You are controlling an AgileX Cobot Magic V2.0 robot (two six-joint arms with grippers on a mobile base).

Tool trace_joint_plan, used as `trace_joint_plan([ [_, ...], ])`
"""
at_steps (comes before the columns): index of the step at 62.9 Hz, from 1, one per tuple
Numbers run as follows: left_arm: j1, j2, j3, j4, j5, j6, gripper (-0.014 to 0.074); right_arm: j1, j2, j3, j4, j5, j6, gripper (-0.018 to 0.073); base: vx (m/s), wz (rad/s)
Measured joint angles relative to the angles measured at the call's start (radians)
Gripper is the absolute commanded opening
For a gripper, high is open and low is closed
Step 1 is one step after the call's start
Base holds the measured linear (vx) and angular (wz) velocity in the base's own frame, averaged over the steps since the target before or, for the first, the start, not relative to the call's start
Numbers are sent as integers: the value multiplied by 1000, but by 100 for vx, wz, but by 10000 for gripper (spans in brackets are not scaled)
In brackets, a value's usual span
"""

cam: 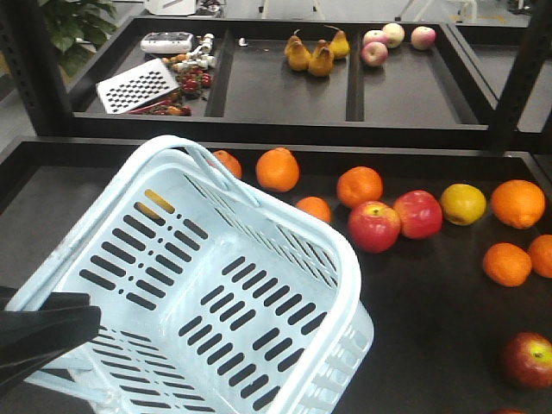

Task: Pick three apples into basket with both arms
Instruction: 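Approach the table edge near the red apples, basket held in left gripper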

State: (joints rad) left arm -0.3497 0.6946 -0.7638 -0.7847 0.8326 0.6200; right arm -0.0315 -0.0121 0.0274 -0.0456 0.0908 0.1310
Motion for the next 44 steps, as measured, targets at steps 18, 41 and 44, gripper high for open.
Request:
trace_joint_plan([
  [18,0,0,0,0,0,0,-6,0,0,0,0,0,0,-4,-1,-14],
  [41,0,0,0,0,1,0,-6,0,0,0,0,0,0,-4,-1,-4],
  [44,0,0,0,0,1,0,-6,0,0,0,0,0,0,-4,0,0],
])
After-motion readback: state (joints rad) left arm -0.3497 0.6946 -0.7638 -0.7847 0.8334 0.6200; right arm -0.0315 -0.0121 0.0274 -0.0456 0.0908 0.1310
